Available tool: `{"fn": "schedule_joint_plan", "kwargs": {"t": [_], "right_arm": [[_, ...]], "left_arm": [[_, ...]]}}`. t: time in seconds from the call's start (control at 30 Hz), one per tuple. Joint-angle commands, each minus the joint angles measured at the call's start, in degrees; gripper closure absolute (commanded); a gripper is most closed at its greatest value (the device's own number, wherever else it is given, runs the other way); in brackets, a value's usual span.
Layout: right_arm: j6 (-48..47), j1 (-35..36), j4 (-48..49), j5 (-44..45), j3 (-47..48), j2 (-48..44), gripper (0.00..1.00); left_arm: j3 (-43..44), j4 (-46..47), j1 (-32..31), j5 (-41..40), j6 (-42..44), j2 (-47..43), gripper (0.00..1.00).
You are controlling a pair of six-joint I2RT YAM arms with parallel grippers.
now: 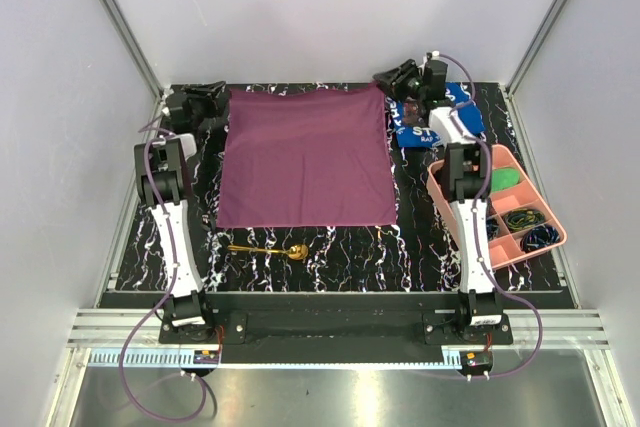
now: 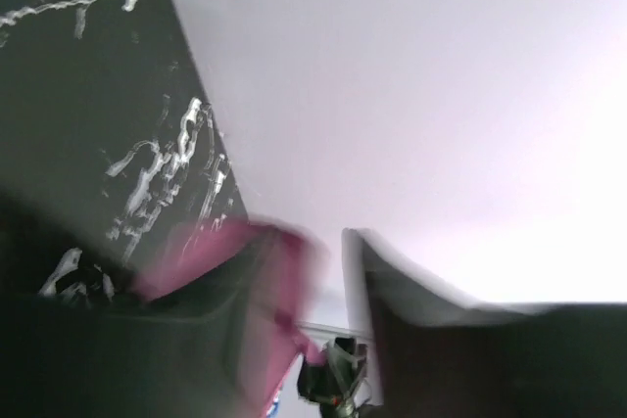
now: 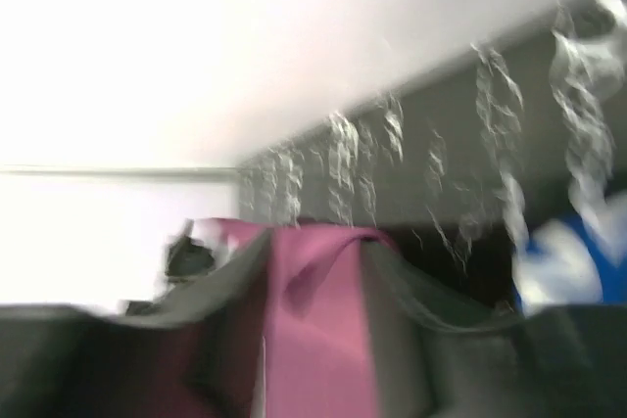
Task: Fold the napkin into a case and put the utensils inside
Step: Flatten out the crumpled napkin at the center of the board.
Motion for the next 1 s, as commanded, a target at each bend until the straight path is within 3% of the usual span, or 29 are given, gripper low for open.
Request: {"fn": "schedule_joint_plan", "kwargs": {"t": [0.0,0.07,0.17,0.2,0.27,0.47,0.57,0.63,0.77,0.97], "right_arm": [[12.1,0.9,0.1,-4.4,29.4,14.2,0.35],[10.7,0.6,-4.6,-4.8,31.8,13.4,0.28],[4.3,0.3,-4.8,-3.7,18.5,2.0,0.20],[0.2,0.3,-4.5,-2.9,9.0,-1.2,0.18],[-4.0,0.5,-7.1,-1.9,3.1,-8.1,0.16],[-20.6,1.7,-28.9,6.1,-9.7,-23.3,0.16],[-25.9,4.2,-36.0,15.8,-20.1,-33.3,0.15],[-26.3,5.5,-39.1,20.4,-28.7,-38.0,0.15],[-26.9,7.6,-43.8,23.1,-44.2,-48.4,0.15],[-26.9,12.1,-44.6,24.2,-59.3,-59.7,0.15]], "left_arm": [[5.7,2.5,-1.2,-2.5,-4.8,1.8,0.31],[6.0,-1.5,-0.6,-1.3,-0.1,-0.9,0.23],[4.0,-6.3,0.3,-0.2,6.3,-6.5,0.23],[3.7,-9.9,0.6,0.3,8.3,-8.0,0.23],[2.0,-14.1,0.6,0.9,14.6,-12.7,0.24],[-7.7,-30.7,-1.2,-0.4,30.5,-26.8,0.28],[-13.9,-43.7,-4.6,-5.6,39.7,-35.9,0.28],[-16.9,-54.8,-9.1,-13.7,46.8,-42.1,0.27],[-26.0,-67.7,-14.8,-23.6,51.2,-51.0,0.26],[-40.0,-75.6,-16.6,-34.3,52.8,-63.5,0.31]]}}
